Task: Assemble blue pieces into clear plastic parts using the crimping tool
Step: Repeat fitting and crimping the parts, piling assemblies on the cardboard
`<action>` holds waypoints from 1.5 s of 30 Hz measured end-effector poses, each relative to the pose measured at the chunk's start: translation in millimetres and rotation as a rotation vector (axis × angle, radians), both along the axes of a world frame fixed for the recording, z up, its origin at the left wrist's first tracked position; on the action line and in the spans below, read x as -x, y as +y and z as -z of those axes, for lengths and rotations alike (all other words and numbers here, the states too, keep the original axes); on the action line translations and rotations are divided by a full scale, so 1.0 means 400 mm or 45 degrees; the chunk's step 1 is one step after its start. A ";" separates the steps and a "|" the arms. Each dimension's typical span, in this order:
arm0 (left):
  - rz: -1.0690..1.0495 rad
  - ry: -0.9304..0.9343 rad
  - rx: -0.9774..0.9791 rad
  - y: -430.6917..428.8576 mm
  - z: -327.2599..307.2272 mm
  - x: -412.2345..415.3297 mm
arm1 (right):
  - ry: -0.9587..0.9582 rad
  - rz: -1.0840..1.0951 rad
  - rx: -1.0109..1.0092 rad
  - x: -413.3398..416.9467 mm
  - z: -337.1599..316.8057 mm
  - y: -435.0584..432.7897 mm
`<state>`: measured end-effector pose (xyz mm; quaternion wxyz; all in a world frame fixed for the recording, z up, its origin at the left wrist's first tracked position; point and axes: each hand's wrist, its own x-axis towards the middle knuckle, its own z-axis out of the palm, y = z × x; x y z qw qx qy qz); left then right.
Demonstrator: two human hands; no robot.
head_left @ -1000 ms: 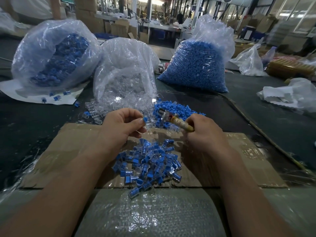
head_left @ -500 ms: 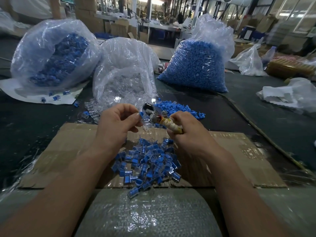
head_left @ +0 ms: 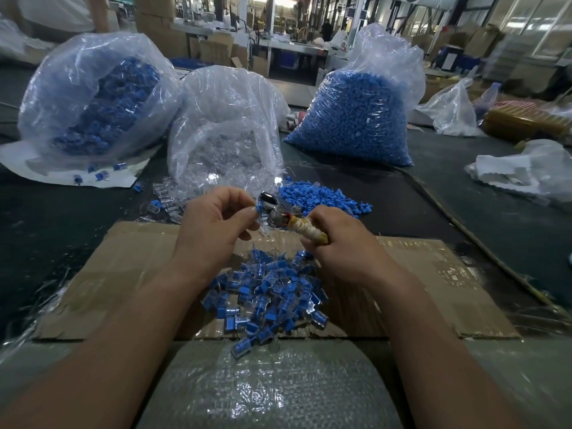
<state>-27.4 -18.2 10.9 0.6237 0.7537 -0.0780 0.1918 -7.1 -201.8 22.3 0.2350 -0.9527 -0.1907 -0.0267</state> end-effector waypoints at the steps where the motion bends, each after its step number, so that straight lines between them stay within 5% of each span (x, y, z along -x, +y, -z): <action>1: -0.002 0.003 0.004 0.000 0.001 0.000 | 0.006 0.006 0.013 0.001 -0.001 0.002; 26: -0.124 0.038 0.087 0.009 -0.005 0.002 | -0.032 0.137 0.058 -0.001 -0.005 -0.016; 33: 0.110 0.295 0.344 0.017 -0.016 0.008 | 0.098 0.332 0.133 -0.009 -0.008 -0.052; 45: 0.466 0.475 0.048 0.001 -0.030 0.031 | 0.256 0.363 0.127 -0.020 0.001 -0.053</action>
